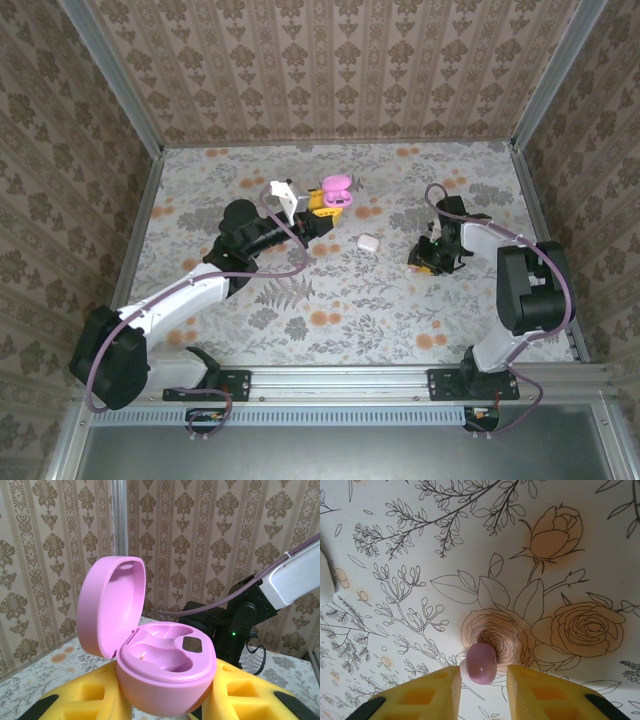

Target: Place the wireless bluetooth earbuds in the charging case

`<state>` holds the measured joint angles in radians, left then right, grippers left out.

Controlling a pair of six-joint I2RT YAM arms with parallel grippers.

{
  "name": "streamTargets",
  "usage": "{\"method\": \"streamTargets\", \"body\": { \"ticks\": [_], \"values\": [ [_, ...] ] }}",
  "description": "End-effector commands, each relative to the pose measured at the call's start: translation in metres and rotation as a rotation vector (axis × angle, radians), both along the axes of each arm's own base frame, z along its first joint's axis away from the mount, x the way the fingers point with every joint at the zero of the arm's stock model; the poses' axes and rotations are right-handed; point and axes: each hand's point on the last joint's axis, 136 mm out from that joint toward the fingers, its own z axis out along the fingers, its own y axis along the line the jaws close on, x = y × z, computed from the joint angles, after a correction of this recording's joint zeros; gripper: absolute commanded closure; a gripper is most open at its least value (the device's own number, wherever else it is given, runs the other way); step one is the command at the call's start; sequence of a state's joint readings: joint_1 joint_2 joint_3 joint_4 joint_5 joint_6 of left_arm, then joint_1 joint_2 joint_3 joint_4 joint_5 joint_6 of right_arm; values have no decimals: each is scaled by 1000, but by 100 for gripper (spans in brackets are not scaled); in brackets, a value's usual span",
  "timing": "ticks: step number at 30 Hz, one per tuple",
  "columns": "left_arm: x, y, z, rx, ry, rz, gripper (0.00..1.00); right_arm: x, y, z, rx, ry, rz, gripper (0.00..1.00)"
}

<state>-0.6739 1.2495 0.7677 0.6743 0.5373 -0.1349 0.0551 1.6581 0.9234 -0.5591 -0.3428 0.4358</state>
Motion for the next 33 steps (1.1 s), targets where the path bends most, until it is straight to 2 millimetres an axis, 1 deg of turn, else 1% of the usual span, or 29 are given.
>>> {"method": "streamTargets", "body": {
  "ticks": [1, 3, 14, 33],
  "values": [
    [-5, 1, 12, -12, -41, -2, 67, 0, -4, -1, -24, 21, 14, 69],
    [-5, 2, 12, -12, -41, -2, 67, 0, -2, -2, -16, 22, 18, 71],
    [-5, 2, 13, -14, -43, -1, 67, -1, -1, -10, -13, 50, 24, 71],
    [-4, 0, 11, -9, -38, -4, 67, 0, 15, -13, -23, 65, 49, 72]
  ]
}}
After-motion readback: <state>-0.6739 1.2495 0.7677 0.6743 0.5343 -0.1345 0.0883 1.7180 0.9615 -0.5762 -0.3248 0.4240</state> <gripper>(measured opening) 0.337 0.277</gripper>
